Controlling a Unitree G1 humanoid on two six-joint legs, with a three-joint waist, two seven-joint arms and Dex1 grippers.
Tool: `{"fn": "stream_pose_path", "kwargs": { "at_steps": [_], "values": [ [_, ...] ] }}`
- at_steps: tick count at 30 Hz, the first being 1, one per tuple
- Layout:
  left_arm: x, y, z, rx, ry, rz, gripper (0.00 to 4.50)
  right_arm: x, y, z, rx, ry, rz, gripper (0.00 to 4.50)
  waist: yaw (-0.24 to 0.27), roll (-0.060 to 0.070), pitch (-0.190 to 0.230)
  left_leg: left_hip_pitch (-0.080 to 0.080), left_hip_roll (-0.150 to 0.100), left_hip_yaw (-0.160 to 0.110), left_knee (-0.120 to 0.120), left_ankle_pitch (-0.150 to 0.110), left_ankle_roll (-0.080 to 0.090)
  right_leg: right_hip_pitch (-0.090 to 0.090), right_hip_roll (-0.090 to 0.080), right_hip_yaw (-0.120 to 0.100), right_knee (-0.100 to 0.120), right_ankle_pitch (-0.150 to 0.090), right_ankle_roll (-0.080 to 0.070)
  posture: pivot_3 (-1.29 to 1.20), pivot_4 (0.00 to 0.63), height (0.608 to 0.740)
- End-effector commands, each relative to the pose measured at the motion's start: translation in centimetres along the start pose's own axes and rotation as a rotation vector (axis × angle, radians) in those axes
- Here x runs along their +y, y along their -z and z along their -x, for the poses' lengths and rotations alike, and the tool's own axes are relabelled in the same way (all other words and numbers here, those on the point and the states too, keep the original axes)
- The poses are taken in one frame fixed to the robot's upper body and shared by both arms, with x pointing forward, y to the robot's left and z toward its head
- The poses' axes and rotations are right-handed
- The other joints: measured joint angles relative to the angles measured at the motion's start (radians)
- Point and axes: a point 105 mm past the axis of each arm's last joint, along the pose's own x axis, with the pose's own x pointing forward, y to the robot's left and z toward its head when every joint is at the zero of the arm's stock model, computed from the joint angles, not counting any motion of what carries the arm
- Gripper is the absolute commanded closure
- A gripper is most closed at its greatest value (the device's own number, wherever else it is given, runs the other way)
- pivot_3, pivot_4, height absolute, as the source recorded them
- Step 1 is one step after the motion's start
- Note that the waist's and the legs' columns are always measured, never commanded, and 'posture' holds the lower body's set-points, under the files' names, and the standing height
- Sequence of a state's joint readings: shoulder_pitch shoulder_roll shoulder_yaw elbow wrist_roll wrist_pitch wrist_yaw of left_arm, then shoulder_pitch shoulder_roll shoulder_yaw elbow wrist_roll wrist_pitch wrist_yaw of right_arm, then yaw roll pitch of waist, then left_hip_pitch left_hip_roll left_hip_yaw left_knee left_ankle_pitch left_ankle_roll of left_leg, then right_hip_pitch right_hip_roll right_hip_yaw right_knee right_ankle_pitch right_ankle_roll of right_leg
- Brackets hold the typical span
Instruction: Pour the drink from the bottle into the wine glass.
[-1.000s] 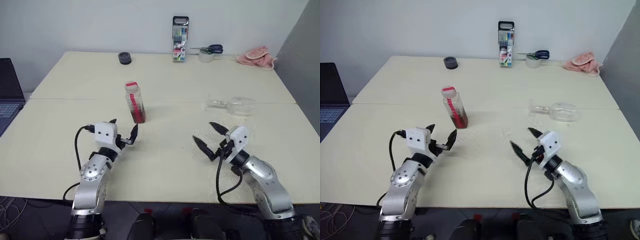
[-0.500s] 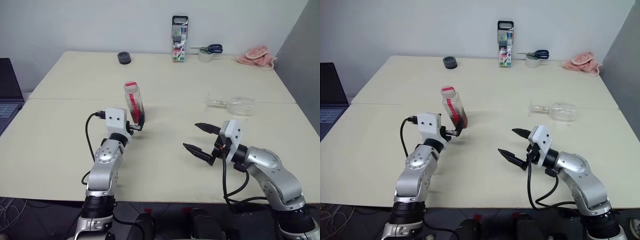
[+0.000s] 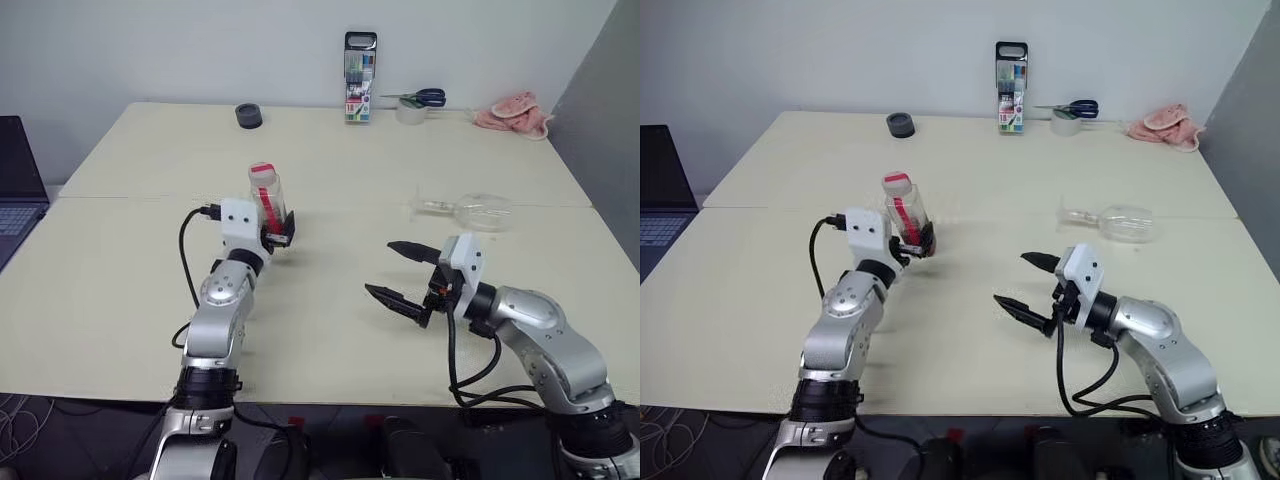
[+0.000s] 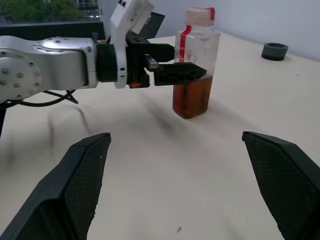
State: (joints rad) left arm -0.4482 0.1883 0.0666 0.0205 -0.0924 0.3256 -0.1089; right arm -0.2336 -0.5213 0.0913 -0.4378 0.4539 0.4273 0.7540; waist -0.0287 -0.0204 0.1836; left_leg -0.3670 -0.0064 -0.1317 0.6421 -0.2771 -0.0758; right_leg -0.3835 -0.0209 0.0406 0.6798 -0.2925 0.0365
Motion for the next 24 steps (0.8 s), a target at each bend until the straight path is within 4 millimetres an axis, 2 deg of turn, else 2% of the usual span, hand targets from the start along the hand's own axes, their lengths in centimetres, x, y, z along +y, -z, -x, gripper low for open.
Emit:
{"fn": "stream_pose_path", "kwargs": {
  "at_steps": [1, 11, 24],
  "values": [
    [0.1, -1.4, -1.0, -0.031, -0.031, -0.011, 0.04, -0.1, -1.7, 0.1, -0.034, -0.024, 0.048, 0.0, 0.0, 0.0, 0.0, 0.0, 0.0, 0.0, 0.0, 0.0, 0.0, 0.0, 0.0, 0.0, 0.0, 0.0, 0.0, 0.0, 0.15, 0.74],
    [-0.6, -2.8, -2.3, -0.059, -0.061, -0.038, 0.04, 0.1, -1.4, 0.3, -0.016, -0.051, 0.043, 0.0, 0.0, 0.0, 0.0, -0.001, 0.0, 0.0, 0.0, 0.0, -0.001, 0.0, -0.001, 0.0, 0.0, 0.0, 0.0, 0.0, 0.15, 0.74],
    [0.5, -4.1, -2.5, -0.084, -0.112, -0.064, 0.04, 0.1, -1.5, 0.2, -0.009, -0.069, 0.045, 0.0, 0.0, -0.001, 0.0, -0.001, 0.0, 0.0, 0.0, 0.001, -0.002, -0.001, -0.001, 0.0, 0.0, 0.0, 0.0, 0.0, 0.15, 0.74]
  ]
}}
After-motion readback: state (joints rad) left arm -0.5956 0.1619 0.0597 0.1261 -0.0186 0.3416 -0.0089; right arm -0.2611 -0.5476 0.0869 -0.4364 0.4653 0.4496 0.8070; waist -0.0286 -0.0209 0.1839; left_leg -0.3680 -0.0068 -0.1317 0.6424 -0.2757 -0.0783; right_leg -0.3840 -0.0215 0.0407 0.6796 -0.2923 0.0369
